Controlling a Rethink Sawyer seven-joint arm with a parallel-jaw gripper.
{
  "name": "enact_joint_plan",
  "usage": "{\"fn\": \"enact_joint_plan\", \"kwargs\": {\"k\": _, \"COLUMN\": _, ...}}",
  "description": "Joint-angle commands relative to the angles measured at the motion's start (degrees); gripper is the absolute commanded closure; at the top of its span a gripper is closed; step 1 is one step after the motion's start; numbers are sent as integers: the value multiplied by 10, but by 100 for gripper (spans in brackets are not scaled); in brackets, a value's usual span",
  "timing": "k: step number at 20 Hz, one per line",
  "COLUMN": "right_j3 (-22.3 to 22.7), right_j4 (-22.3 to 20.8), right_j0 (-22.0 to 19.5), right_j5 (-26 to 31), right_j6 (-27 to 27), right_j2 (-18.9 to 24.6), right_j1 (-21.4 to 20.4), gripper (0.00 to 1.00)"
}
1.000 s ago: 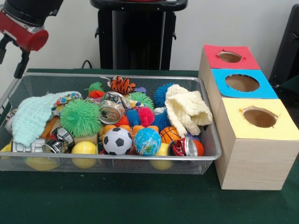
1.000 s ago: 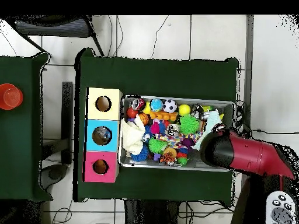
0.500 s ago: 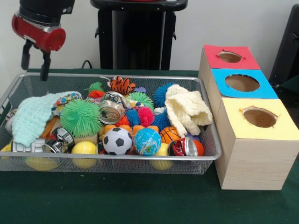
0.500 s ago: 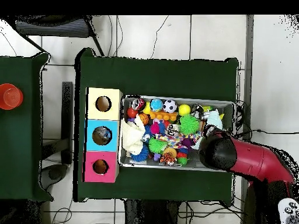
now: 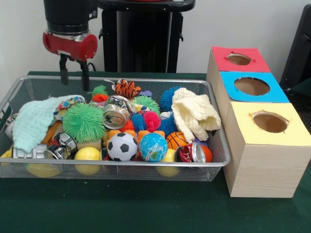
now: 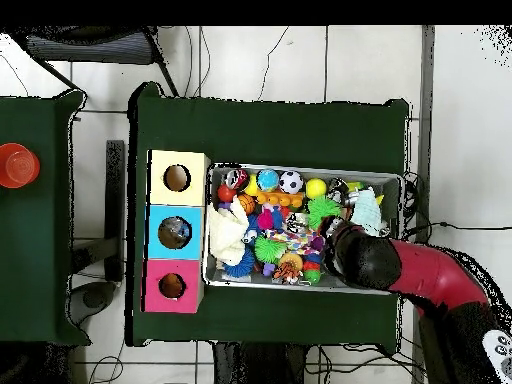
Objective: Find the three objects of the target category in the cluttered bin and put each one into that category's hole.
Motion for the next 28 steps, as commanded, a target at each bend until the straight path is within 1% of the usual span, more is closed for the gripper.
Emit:
{"fn": "enact_joint_plan", "kwargs": {"k": 1, "right_j3": 52, "right_j4": -3, "right_j0": -39, "right_j5": 114, "right_j6": -211, "right_j2": 161, "right_j1": 39, "gripper": 0}}
{"fn": "enact_joint_plan", "kwargs": {"k": 2, "right_j3": 47, "right_j4": -9, "right_j0": -42, "right_j5": 137, "right_j6": -228, "right_j2": 170, "right_j1": 48, "gripper": 0}}
{"fn": "enact_joint_plan", "kwargs": {"k": 3, "right_j3": 45, "right_j4": -13, "right_j0": -43, "right_j5": 148, "right_j6": -230, "right_j2": 172, "right_j1": 50, "gripper": 0}}
{"fn": "enact_joint_plan", "kwargs": {"k": 5, "right_j3": 38, "right_j4": -25, "right_j0": -46, "right_j5": 189, "right_j6": -259, "right_j2": 181, "right_j1": 60, "gripper": 0}}
{"fn": "enact_joint_plan", "kwargs": {"k": 6, "right_j3": 24, "right_j4": -37, "right_j0": -47, "right_j5": 233, "right_j6": -301, "right_j2": 189, "right_j1": 73, "gripper": 0}}
{"fn": "enact_joint_plan", "kwargs": {"k": 8, "right_j3": 11, "right_j4": -46, "right_j0": -49, "right_j5": 272, "right_j6": -333, "right_j2": 199, "right_j1": 85, "gripper": 0}}
{"fn": "enact_joint_plan", "kwargs": {"k": 13, "right_j3": -20, "right_j4": -62, "right_j0": -52, "right_j5": 319, "right_j6": -376, "right_j2": 212, "right_j1": 95, "gripper": 0}}
{"fn": "enact_joint_plan", "kwargs": {"k": 16, "right_j3": -24, "right_j4": -67, "right_j0": -58, "right_j5": 320, "right_j6": -381, "right_j2": 219, "right_j1": 99, "gripper": 0}}
{"fn": "enact_joint_plan", "kwargs": {"k": 17, "right_j3": -14, "right_j4": -69, "right_j0": -61, "right_j5": 315, "right_j6": -380, "right_j2": 221, "right_j1": 94, "gripper": 0}}
{"fn": "enact_joint_plan", "kwargs": {"k": 19, "right_j3": -2, "right_j4": -71, "right_j0": -66, "right_j5": 296, "right_j6": -376, "right_j2": 227, "right_j1": 88, "gripper": 0}}
{"fn": "enact_joint_plan", "kwargs": {"k": 20, "right_j3": 6, "right_j4": -74, "right_j0": -71, "right_j5": 274, "right_j6": -369, "right_j2": 230, "right_j1": 83, "gripper": 0}}
{"fn": "enact_joint_plan", "kwargs": {"k": 21, "right_j3": 7, "right_j4": -77, "right_j0": -72, "right_j5": 263, "right_j6": -366, "right_j2": 231, "right_j1": 83, "gripper": 0}}
{"fn": "enact_joint_plan", "kwargs": {"k": 25, "right_j3": -6, "right_j4": -100, "right_j0": -70, "right_j5": 229, "right_j6": -341, "right_j2": 221, "right_j1": 83, "gripper": 0}}
{"fn": "enact_joint_plan", "kwargs": {"k": 27, "right_j3": -12, "right_j4": -112, "right_j0": -73, "right_j5": 205, "right_j6": -333, "right_j2": 221, "right_j1": 78, "gripper": 0}}
{"fn": "enact_joint_plan", "kwargs": {"k": 28, "right_j3": -17, "right_j4": -120, "right_j0": -76, "right_j5": 191, "right_j6": -337, "right_j2": 227, "right_j1": 74, "gripper": 0}}
